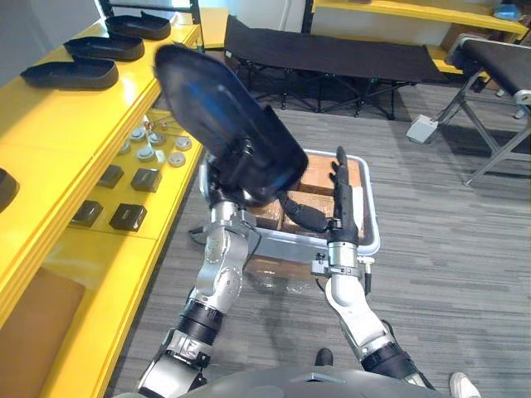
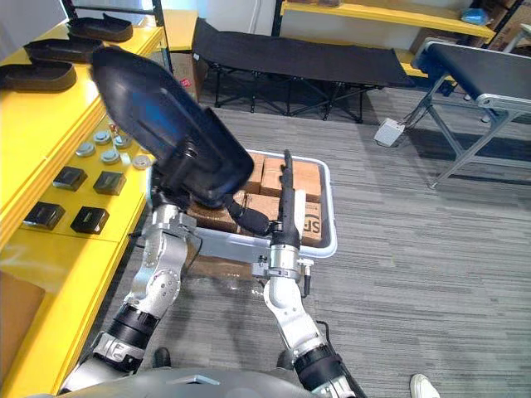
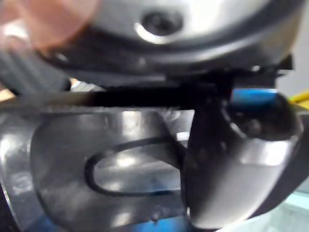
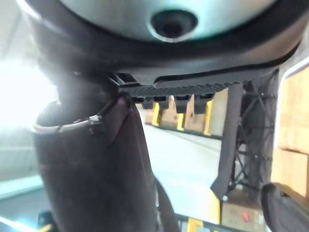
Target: Walk over and take three plastic housings, then place them on the shelf
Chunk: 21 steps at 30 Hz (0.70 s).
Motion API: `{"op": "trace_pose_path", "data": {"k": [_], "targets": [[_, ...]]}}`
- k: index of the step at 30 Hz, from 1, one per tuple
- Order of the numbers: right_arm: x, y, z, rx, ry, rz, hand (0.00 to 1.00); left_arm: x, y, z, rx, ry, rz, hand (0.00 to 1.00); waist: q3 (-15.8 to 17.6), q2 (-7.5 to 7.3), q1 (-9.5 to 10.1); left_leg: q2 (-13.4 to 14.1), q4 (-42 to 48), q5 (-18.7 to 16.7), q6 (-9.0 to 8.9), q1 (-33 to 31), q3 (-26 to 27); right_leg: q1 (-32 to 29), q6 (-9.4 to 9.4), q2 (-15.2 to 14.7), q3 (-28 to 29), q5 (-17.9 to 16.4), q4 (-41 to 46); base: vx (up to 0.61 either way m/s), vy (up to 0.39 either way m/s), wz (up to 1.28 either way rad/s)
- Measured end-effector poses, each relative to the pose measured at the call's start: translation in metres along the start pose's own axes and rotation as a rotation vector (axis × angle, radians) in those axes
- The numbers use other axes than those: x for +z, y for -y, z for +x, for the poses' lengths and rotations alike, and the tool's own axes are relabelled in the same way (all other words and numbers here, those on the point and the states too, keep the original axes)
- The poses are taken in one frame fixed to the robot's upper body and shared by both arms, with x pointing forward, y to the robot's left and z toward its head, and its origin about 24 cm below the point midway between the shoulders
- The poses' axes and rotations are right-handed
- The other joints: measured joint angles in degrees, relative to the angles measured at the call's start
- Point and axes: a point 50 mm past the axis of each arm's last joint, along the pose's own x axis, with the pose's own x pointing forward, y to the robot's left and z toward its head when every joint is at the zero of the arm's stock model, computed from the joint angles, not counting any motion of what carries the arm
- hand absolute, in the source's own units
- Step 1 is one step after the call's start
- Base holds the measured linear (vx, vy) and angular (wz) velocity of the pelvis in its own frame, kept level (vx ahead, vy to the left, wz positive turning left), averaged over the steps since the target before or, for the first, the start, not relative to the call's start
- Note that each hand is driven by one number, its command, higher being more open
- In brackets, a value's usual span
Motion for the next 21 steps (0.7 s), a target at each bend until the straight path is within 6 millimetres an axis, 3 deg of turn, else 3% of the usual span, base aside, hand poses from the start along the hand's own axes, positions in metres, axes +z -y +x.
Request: {"op": "trace_pose_path", "data": {"k": [5, 10, 15, 21], "targets": [[-0.004, 0.037, -0.001, -0.184, -0.058, 0.053, 1.0, 0.027, -0.026, 0.004, 0.247, 0.27, 0.315, 0.0, -1.1, 0.96, -1.36, 0.0, 0.0, -0.2, -0.1, 0.2, 0.4, -0.1, -0.27, 0.0, 0.0, -0.2, 0.0, 0.0, -0.002, -0.05], [-0.023, 0.064, -0.024, -0.265, -0.204, 0.1, 1.0, 0.043, -0.048, 0.001, 0.406, 0.435, 0.533, 0.0, -1.5, 1.6, -1.68, 0.0, 0.0, -0.6, -0.19, 0.5, 1.0, -0.6, -0.46, 0.0, 0.3, -0.5, 0.0, 0.01, -0.003, -0.07], [-0.055, 0.076, -0.053, -0.209, -0.412, 0.102, 1.0, 0.042, -0.06, -0.015, 0.346, 0.388, 0.561, 0.0, -1.8, 2.12, -2.43, 0.0, 0.0, -1.0, -0.11, 0.5, 1.5, -0.9, -0.47, 0.0, 0.5, -0.7, 0.0, 0.02, -0.003, -0.04], [-0.068, 0.078, -0.078, -0.102, -0.518, 0.12, 1.0, 0.024, -0.063, -0.045, 0.117, 0.174, 0.478, 0.0, -1.8, 2.24, -2.53, 0.0, 1.8, -1.8, -0.02, -0.3, 1.7, -0.8, -0.38, -0.2, 0.7, -0.8, 0.0, 0.02, 0.001, -0.02]]}}
